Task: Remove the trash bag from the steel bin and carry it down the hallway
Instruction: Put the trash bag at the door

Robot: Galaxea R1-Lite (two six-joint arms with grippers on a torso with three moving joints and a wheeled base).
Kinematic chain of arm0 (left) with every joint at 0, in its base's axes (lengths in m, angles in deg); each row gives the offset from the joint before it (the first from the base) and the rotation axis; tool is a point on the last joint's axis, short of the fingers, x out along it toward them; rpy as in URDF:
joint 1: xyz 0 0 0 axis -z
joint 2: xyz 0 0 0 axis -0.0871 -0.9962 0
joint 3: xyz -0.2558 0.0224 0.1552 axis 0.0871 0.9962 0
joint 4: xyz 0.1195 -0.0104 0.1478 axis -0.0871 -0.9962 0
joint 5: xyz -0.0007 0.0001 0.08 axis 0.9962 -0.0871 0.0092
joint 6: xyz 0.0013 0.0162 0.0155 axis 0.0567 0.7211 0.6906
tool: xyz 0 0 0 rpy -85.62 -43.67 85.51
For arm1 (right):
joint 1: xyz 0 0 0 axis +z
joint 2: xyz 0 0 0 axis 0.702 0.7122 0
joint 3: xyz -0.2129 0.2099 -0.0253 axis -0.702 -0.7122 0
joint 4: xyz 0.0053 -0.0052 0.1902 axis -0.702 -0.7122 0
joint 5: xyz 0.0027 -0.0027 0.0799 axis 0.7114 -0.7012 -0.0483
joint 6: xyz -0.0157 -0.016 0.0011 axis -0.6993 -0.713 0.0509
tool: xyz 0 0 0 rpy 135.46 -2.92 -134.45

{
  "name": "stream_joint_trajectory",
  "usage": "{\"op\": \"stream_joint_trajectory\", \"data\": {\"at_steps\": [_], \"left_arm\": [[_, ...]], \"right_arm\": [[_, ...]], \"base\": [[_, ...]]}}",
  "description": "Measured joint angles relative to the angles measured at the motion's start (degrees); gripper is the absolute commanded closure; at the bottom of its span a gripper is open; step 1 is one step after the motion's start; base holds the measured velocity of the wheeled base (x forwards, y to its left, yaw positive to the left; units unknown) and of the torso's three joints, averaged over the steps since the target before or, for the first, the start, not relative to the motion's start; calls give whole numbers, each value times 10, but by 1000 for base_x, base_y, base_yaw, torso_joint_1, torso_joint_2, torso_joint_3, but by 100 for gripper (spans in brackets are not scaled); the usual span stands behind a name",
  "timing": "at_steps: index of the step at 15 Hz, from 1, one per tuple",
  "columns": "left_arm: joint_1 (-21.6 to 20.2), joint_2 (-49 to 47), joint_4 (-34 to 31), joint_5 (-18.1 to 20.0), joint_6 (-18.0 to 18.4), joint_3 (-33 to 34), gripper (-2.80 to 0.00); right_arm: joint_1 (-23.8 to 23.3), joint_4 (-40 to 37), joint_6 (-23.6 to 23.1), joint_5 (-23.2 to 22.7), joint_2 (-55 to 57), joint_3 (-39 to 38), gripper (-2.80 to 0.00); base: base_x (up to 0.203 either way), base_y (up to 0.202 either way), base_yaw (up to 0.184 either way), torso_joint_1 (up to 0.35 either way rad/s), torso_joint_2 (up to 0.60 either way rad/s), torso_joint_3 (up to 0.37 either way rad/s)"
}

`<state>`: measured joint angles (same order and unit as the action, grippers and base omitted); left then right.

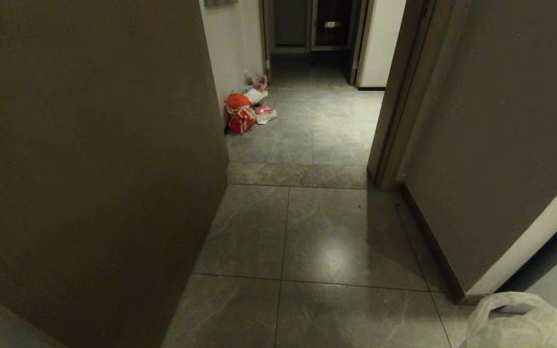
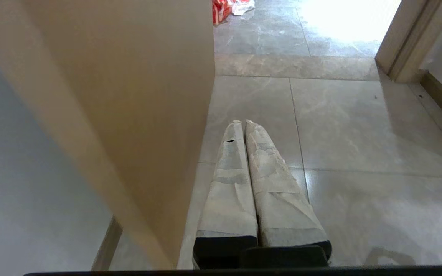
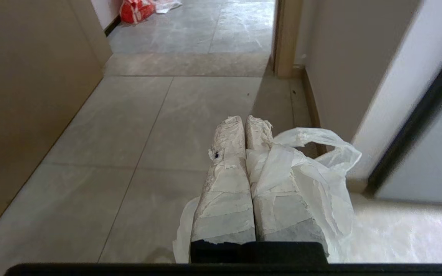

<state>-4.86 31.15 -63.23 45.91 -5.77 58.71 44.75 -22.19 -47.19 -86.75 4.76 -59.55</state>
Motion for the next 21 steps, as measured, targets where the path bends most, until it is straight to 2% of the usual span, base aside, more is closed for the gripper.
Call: {"op": "stream_joint_trajectory", "data": {"at_steps": [21], "left_arm": [[0, 0, 0, 0, 0, 0, 0]], "right_arm": [[0, 0, 0, 0, 0, 0, 0]], "base": [[192, 0, 1, 2, 2, 3]]}}
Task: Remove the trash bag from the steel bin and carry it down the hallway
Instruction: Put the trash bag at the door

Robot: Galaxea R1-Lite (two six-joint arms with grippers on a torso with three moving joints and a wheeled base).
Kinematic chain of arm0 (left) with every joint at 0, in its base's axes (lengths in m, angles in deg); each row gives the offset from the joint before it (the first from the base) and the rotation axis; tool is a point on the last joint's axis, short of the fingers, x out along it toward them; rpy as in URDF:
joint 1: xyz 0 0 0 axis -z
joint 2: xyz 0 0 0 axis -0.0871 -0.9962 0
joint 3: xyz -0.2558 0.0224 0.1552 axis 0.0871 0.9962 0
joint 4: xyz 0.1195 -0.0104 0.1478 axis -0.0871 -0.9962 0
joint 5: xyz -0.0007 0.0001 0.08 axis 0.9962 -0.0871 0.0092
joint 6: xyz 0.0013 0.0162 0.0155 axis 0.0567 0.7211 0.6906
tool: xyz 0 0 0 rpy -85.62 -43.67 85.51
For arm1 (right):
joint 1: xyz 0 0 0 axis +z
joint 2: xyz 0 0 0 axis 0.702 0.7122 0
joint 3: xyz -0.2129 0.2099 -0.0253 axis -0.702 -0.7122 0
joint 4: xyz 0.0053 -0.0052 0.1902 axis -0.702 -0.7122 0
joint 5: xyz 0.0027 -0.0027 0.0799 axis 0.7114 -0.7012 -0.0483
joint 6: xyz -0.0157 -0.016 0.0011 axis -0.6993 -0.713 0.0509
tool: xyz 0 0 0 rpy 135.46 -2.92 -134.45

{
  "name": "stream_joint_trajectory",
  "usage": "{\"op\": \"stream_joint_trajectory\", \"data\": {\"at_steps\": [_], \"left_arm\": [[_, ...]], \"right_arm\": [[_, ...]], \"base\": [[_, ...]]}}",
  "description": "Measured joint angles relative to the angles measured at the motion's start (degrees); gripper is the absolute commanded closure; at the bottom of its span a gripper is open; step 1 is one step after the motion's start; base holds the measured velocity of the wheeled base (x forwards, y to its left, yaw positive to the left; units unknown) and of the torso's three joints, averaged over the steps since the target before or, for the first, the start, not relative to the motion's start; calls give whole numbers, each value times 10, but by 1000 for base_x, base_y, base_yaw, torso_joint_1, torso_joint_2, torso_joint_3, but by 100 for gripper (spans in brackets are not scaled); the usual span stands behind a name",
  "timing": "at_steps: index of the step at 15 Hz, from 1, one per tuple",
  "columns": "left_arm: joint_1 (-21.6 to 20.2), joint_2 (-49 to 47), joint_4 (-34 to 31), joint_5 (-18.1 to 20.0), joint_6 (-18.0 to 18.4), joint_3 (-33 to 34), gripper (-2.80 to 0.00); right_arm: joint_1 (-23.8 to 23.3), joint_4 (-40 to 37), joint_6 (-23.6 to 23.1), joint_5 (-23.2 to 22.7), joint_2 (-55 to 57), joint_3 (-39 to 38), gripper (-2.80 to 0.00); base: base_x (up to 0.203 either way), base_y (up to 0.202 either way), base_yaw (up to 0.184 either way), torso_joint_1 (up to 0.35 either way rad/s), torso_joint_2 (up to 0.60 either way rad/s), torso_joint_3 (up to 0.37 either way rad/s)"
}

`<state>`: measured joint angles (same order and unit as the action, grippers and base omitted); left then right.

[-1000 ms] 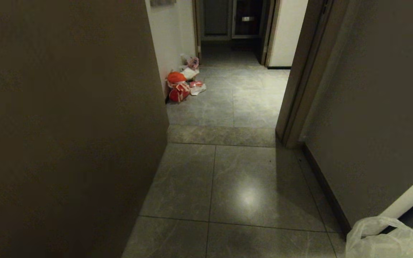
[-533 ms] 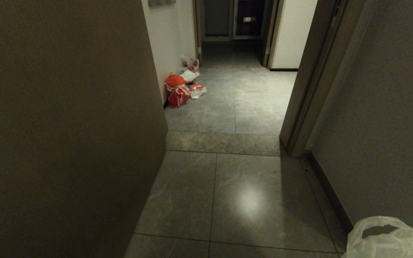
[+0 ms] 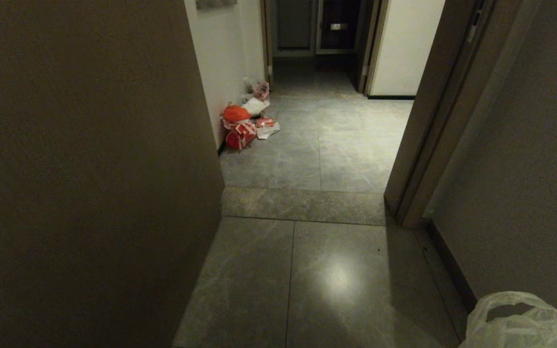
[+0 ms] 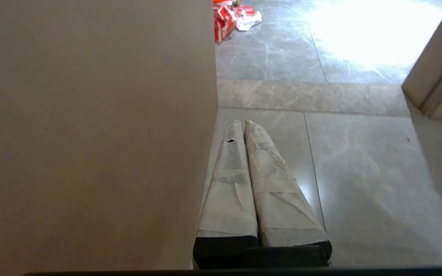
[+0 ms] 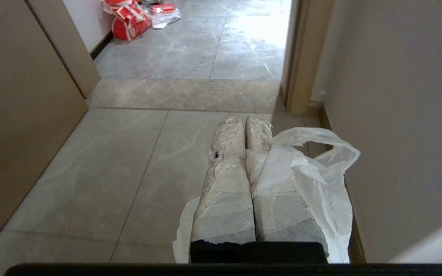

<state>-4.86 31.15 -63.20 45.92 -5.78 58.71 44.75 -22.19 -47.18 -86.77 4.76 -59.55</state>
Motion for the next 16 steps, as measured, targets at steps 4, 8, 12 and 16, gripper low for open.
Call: {"op": "stream_joint_trajectory", "data": {"at_steps": [4, 8, 12, 16], "left_arm": [[0, 0, 0, 0, 0, 0, 0], [0, 0, 0, 0, 0, 0, 0], [0, 0, 0, 1, 1, 0, 0], [1, 0, 0, 1, 3, 0, 0]], "right_arm": [[0, 0, 0, 0, 0, 0, 0], [0, 0, 0, 0, 0, 0, 0], [0, 0, 0, 0, 0, 0, 0], [0, 0, 0, 0, 0, 0, 0]], "base": [[191, 0, 1, 2, 3, 6], [192, 0, 0, 1, 1, 2], [190, 0, 1, 3, 2, 2], [52, 0, 1, 1, 2, 1]]}}
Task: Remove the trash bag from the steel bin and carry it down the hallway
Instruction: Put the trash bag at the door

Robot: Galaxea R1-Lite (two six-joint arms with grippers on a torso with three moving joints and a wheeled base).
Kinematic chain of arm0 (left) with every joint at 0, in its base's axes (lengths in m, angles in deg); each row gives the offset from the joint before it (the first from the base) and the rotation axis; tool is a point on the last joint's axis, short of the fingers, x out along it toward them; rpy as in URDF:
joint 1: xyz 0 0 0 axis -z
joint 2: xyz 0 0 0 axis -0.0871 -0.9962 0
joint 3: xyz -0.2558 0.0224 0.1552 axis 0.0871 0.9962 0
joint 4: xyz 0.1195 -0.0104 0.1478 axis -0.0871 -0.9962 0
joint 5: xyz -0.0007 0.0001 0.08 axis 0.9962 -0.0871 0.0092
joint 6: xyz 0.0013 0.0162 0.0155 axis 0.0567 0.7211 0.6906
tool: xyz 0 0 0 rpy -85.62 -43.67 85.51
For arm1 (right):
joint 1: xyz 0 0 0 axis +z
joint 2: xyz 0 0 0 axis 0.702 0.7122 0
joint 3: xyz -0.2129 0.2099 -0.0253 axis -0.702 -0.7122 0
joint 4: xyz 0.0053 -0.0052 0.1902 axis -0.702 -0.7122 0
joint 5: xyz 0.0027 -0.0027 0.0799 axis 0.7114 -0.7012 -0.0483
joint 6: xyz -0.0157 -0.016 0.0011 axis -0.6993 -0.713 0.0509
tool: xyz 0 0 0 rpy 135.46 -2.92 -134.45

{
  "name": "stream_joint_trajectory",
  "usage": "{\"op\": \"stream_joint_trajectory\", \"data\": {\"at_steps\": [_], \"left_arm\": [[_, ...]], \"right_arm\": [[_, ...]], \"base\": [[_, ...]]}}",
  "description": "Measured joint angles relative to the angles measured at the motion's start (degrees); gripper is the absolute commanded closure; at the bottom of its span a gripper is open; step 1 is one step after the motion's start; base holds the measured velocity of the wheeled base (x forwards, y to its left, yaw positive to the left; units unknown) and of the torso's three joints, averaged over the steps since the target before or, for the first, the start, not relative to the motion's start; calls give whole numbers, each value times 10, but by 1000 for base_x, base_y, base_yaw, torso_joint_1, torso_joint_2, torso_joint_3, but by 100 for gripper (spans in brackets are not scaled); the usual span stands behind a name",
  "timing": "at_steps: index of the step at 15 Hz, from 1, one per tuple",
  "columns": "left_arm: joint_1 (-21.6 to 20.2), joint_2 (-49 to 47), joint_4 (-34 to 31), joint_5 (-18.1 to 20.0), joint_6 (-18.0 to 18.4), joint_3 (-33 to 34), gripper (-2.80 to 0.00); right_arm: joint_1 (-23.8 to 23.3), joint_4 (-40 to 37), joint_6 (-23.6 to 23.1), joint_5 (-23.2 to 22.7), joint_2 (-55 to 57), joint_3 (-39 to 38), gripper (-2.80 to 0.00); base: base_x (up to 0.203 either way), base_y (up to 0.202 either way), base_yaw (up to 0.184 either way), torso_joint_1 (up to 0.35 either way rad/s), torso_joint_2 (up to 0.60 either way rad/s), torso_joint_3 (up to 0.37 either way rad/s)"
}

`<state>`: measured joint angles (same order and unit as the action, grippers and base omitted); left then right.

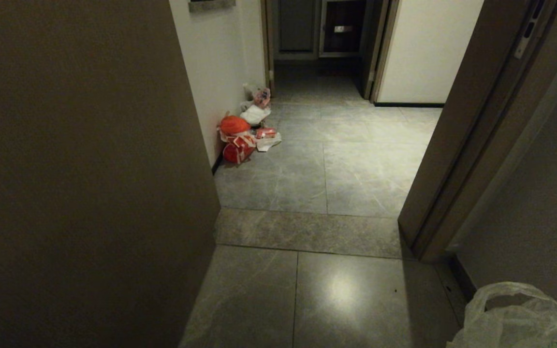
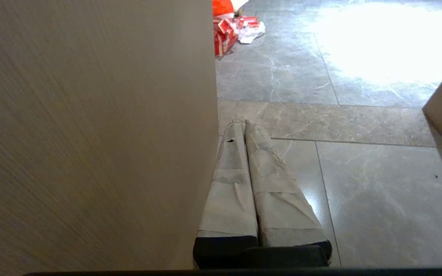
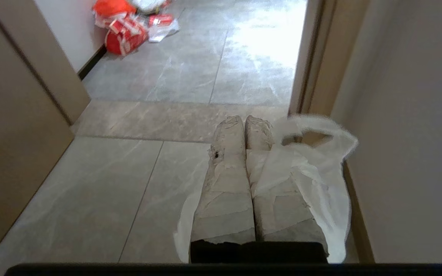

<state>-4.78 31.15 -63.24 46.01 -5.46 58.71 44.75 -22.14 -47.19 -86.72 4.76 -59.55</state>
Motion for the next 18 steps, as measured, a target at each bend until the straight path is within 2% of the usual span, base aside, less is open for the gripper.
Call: {"op": "stream_joint_trajectory", "data": {"at_steps": [9, 15, 18], "left_arm": [[0, 0, 0, 0, -2, 0, 0], [-1, 0, 1, 0, -1, 0, 0], [0, 0, 0, 0, 1, 0, 0]], "right_arm": [[0, -1, 0, 0, 0, 0, 0], [0, 0, 0, -1, 0, 0, 0], [0, 0, 0, 0, 0, 0, 0]], "base": [[0, -5, 2, 1, 0, 0], [0, -158, 2, 2, 2, 1], [0, -34, 0, 1, 1, 1]]}}
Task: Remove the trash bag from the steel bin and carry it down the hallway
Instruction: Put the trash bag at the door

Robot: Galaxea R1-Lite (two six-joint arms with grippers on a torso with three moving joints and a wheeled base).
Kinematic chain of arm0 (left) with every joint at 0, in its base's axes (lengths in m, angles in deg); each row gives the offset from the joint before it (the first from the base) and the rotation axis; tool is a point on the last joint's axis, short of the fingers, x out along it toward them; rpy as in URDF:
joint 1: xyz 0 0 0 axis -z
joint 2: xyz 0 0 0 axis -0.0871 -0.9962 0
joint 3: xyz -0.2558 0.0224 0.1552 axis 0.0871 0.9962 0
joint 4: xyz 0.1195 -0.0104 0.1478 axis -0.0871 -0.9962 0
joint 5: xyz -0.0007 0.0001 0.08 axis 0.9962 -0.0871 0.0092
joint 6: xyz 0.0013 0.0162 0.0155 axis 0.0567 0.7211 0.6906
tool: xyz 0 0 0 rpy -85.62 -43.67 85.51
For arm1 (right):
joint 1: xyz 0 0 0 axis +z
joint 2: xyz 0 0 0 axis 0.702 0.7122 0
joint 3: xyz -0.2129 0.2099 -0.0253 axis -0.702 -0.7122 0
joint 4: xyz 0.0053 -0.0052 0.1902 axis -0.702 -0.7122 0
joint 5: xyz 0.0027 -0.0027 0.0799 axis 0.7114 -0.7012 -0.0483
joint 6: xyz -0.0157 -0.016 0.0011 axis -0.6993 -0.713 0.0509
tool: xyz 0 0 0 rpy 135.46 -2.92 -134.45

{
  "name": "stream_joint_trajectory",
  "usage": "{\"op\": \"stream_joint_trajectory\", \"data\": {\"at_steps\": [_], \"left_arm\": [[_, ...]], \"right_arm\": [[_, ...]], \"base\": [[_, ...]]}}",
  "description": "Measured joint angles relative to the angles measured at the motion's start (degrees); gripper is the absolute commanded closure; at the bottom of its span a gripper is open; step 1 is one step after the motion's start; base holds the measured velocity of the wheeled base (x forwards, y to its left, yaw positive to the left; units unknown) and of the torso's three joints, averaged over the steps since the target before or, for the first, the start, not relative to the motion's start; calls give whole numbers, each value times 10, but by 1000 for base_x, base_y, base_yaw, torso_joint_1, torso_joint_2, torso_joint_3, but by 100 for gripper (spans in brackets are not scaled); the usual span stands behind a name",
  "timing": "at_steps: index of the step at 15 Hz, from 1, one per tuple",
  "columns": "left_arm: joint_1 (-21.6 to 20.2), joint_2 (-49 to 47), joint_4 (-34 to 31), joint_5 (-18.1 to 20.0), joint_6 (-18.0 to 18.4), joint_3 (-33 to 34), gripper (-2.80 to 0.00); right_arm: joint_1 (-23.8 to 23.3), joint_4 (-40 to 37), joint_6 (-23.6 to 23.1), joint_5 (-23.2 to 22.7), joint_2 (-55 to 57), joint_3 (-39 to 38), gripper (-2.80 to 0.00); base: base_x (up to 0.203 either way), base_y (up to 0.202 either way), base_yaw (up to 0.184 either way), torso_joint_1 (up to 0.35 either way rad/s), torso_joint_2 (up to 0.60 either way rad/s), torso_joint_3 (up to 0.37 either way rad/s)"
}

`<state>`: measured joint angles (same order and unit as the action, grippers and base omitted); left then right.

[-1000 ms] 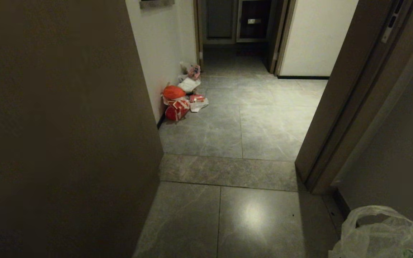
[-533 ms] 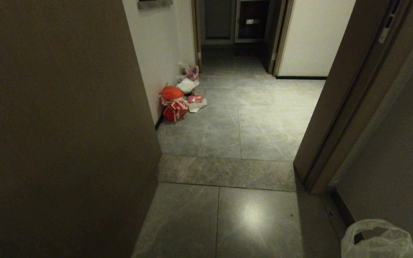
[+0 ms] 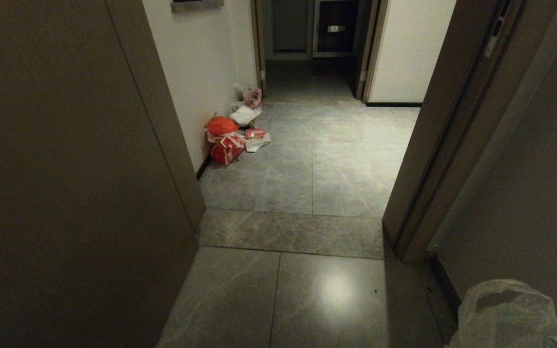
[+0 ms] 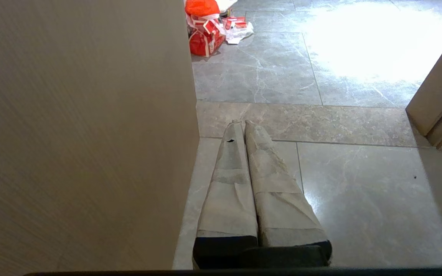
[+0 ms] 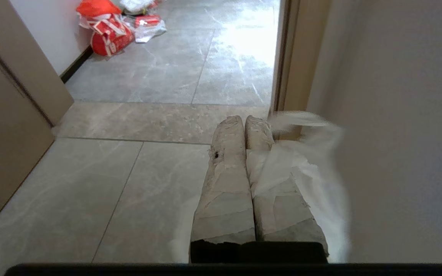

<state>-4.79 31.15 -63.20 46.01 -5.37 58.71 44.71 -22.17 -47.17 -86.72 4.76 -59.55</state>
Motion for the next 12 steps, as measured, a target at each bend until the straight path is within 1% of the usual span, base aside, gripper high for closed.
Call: {"op": "stream_joint_trajectory", "data": {"at_steps": [9, 12], "left_arm": [[0, 0, 0, 0, -3, 0, 0], [-1, 0, -1, 0, -3, 0, 0]], "right_arm": [[0, 0, 0, 0, 0, 0, 0], [0, 0, 0, -1, 0, 0, 0]], "base": [[0, 0, 0, 0, 0, 0], [174, 0, 0, 0, 1, 5]]}}
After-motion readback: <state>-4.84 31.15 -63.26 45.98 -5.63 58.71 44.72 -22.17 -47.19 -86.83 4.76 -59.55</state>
